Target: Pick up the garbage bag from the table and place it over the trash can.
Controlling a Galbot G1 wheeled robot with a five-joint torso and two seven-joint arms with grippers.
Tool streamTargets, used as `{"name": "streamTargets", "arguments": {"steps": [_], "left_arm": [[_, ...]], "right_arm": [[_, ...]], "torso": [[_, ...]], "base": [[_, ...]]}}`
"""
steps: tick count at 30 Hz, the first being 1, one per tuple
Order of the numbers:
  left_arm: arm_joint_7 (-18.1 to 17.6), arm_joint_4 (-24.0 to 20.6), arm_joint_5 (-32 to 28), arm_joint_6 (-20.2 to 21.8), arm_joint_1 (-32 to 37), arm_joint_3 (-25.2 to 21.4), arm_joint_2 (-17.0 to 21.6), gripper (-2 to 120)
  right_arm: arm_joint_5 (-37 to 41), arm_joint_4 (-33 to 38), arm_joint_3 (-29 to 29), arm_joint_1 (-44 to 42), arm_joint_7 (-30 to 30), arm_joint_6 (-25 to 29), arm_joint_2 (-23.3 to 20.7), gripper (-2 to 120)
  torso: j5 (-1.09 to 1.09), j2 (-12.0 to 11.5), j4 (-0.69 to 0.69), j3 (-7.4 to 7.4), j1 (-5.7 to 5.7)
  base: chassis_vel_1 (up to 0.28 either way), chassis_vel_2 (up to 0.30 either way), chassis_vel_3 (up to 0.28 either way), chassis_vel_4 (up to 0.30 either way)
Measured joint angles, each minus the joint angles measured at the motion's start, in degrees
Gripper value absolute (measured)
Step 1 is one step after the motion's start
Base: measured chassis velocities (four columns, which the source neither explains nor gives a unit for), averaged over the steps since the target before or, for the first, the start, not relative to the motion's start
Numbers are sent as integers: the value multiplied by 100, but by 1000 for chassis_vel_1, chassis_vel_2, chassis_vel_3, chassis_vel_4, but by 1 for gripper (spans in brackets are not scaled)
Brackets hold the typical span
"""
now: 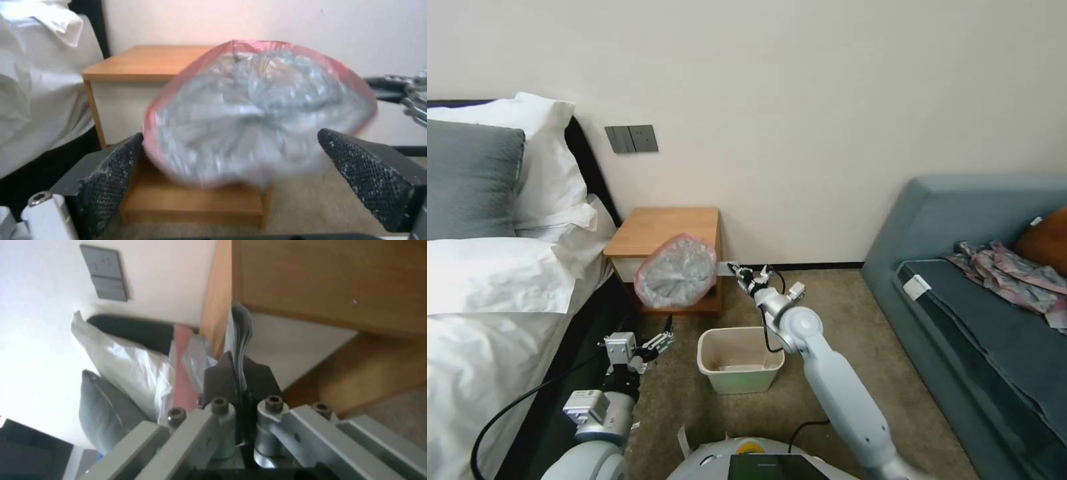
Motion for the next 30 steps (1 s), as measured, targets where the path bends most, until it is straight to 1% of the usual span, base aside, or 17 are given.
{"name": "streamTargets", "arguments": {"steps": [2,5,6,9,10,14,15,19,23,28,30], "left_arm": [[11,0,-3,7,-25,11,15,100],[64,0,-19,55,-146,60,87,100],[64,0,-19,55,-146,60,87,100],[72,0,-23,65,-162,69,97,100],[72,0,-23,65,-162,69,97,100],[73,0,-24,66,-174,70,100,100],[73,0,-24,66,-174,70,100,100],[73,0,-25,66,-186,72,101,100],[74,0,-25,66,-196,73,101,100],[74,0,-25,66,-204,75,100,100],[74,0,-25,66,-215,80,98,100]], "right_arm": [[0,84,-11,-65,15,3,-43,0],[-58,438,-58,-417,36,7,-311,0],[-58,438,-58,-417,36,7,-311,0],[-203,695,-154,-767,23,-9,-596,0],[-203,695,-154,-767,23,-9,-596,0],[-275,948,-250,-1110,56,-22,-897,0],[-275,948,-250,-1110,56,-22,-897,0],[-406,1262,-261,-1561,99,-36,-1236,0],[-581,1451,-203,-1903,75,-47,-1407,0],[-619,1559,-149,-2082,77,-101,-1518,0],[-639,1579,-135,-2116,196,-146,-1562,0]], "torso": [[1,0,-1,0,0],[0,0,-2,0,0],[0,0,-2,0,0],[0,0,-1,0,0],[0,0,-1,0,0],[0,0,-1,0,0],[0,0,-1,0,0],[0,0,-1,0,0],[0,0,-1,0,0],[0,0,-1,0,0],[0,0,-1,0,0]], "base": [[0,0,0,0],[0,0,0,0],[0,0,0,0],[0,0,0,0],[0,0,0,0],[0,0,0,0],[0,0,0,0],[0,0,0,0],[0,0,0,0],[0,0,0,0],[0,0,0,0]]}}
